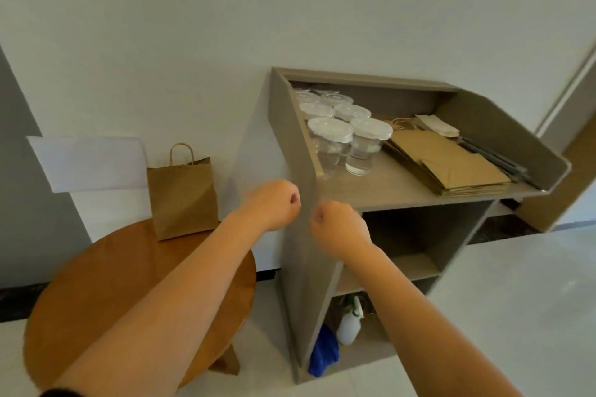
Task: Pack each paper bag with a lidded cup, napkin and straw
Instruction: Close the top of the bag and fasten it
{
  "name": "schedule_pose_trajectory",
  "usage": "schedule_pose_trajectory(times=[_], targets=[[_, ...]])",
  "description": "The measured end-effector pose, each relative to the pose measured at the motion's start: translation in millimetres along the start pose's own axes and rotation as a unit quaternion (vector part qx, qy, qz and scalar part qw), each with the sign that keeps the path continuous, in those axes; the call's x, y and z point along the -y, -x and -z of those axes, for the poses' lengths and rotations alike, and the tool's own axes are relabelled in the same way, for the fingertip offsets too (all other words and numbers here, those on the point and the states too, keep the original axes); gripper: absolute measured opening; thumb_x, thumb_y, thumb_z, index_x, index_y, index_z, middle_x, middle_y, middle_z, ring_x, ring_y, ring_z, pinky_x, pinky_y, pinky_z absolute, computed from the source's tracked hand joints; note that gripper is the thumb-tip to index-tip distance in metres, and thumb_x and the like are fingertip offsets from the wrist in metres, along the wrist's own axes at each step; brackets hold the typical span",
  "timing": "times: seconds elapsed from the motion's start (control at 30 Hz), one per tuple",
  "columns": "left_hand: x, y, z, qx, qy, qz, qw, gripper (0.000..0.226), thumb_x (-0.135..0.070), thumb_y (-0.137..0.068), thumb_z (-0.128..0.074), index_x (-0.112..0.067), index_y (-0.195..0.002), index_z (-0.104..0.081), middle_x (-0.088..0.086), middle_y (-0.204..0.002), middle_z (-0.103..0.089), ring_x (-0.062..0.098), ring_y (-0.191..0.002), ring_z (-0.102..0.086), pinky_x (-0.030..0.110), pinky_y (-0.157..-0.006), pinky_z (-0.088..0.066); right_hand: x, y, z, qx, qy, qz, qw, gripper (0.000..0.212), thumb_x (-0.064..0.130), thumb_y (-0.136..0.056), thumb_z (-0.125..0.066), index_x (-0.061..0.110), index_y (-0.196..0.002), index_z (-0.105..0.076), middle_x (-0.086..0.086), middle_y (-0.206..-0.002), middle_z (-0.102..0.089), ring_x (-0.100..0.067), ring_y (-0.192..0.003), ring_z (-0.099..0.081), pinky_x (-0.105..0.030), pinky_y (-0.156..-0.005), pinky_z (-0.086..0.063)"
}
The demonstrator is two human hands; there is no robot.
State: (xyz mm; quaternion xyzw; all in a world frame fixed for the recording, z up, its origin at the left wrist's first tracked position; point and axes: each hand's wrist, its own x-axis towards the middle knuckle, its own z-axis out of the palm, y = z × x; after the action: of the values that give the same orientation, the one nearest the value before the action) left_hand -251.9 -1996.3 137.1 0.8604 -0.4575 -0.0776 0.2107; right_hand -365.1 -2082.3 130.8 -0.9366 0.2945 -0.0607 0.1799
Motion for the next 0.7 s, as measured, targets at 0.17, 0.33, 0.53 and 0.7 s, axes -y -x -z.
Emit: schedule_pose_trajectory(times=[0.17, 0.33, 0.53, 0.7], targets=[[-79, 17, -32, -0.018, 0.056, -0.027, 0.998, 0.02, -0.021, -0.091, -0.051, -0.014, -0.093, -0.069, 0.004, -0.092, -0.068, 0.021, -0.087, -0.062, 0.04, -0.082, -0.053, -74, 48, 35, -0.069, -0.035, -0.043, 0.996, 0.018, 0.023, -0.093, -0.05, 0.02, -0.076, -0.053, 0.003, -0.07, -0.052, -0.01, -0.059, -0.049, -0.021, -0.052, -0.037], [-138, 5, -56, -0.025, 0.102, -0.049, 0.993, 0.019, -0.019, -0.093, -0.052, -0.013, -0.096, -0.07, 0.003, -0.094, -0.068, 0.016, -0.088, -0.062, 0.03, -0.078, -0.051, -125, 62, 60, -0.12, -0.056, -0.073, 0.988, 0.01, 0.024, -0.092, -0.052, 0.017, -0.09, -0.06, 0.0, -0.084, -0.059, -0.012, -0.07, -0.054, -0.024, -0.062, -0.045], [-188, -63, -87, -0.007, 0.148, -0.057, 0.987, 0.017, -0.021, -0.093, -0.054, -0.014, -0.101, -0.067, 0.002, -0.096, -0.066, 0.016, -0.091, -0.06, 0.032, -0.082, -0.05, -196, 29, 85, -0.169, -0.105, -0.112, 0.974, 0.015, 0.024, -0.092, -0.053, 0.014, -0.099, -0.061, -0.003, -0.097, -0.059, -0.013, -0.078, -0.056, -0.023, -0.065, -0.046], [-220, -133, -122, 0.018, 0.227, -0.015, 0.974, 0.013, -0.023, -0.095, -0.053, -0.018, -0.103, -0.061, 0.01, -0.107, -0.06, 0.02, -0.101, -0.058, 0.037, -0.093, -0.047, -264, -29, 113, -0.21, -0.115, -0.161, 0.958, 0.026, 0.025, -0.093, -0.051, 0.012, -0.115, -0.057, -0.005, -0.117, -0.051, -0.014, -0.099, -0.047, -0.025, -0.084, -0.043]])
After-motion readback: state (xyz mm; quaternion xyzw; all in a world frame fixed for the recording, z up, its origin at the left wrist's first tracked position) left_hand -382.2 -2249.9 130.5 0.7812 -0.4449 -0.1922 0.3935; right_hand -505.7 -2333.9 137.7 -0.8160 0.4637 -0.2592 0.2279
